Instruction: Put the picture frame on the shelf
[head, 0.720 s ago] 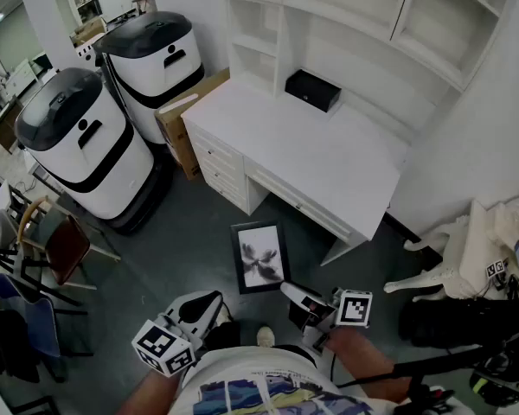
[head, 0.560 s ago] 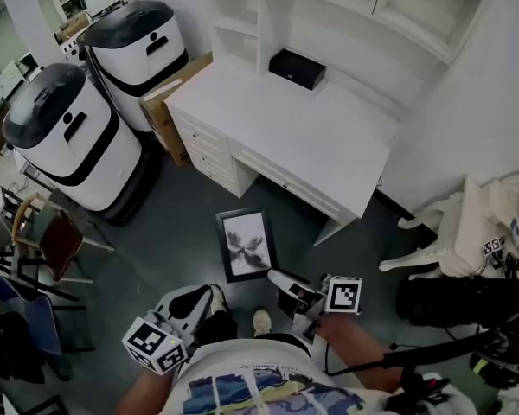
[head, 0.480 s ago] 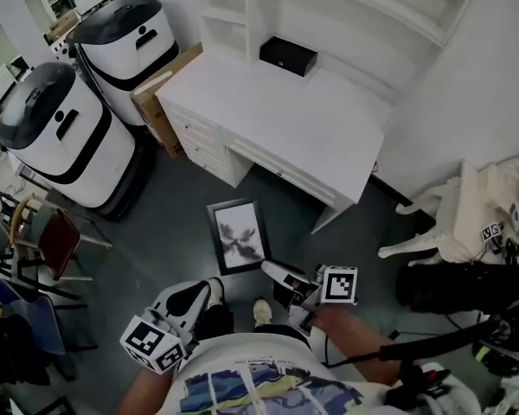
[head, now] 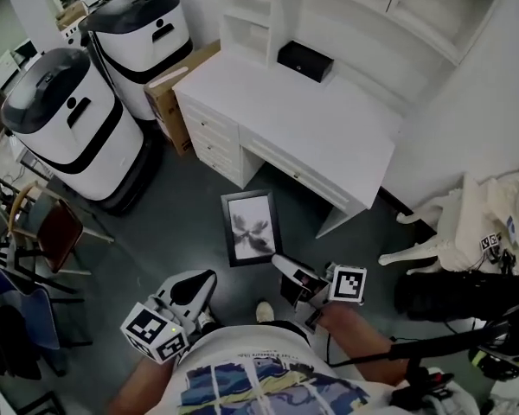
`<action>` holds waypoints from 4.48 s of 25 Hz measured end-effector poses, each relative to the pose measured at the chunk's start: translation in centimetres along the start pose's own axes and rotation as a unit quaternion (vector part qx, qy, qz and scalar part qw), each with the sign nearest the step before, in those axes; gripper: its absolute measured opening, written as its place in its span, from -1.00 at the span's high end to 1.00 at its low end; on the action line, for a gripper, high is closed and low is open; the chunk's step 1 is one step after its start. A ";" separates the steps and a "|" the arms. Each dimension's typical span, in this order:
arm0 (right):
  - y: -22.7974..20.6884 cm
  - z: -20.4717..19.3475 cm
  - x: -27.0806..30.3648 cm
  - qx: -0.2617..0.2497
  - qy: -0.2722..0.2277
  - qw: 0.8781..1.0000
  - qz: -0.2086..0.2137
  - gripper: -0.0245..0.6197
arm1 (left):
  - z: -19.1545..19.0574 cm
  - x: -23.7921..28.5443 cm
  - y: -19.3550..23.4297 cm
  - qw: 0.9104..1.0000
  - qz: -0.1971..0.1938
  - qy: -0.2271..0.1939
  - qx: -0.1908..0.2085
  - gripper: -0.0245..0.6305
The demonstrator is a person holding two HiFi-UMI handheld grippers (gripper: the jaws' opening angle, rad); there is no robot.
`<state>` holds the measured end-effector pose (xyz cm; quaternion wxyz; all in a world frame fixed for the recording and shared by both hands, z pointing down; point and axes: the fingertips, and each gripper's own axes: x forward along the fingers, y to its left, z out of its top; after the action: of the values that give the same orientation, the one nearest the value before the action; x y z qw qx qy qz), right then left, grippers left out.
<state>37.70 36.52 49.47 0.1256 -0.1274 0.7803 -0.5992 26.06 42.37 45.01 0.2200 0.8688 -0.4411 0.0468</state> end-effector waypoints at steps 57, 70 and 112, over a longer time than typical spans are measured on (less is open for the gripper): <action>-10.5 29.2 42.7 0.033 -0.138 0.990 -0.021 0.66 | 19.7 10.2 46.4 0.995 -0.050 0.034 0.077 0.89; -10.7 43.1 49.9 0.006 -0.329 0.942 -0.066 0.66 | 26.8 12.1 60.0 0.978 -0.159 0.059 0.121 0.89; -20.5 76.7 51.9 -0.029 -0.362 0.908 -0.208 0.66 | 34.5 24.8 65.5 0.994 -0.019 0.036 0.101 0.89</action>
<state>16.85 -56.05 47.87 0.2688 -0.4985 0.6542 -0.5013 -14.32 -24.41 43.13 0.1473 0.8924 -0.4096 0.1186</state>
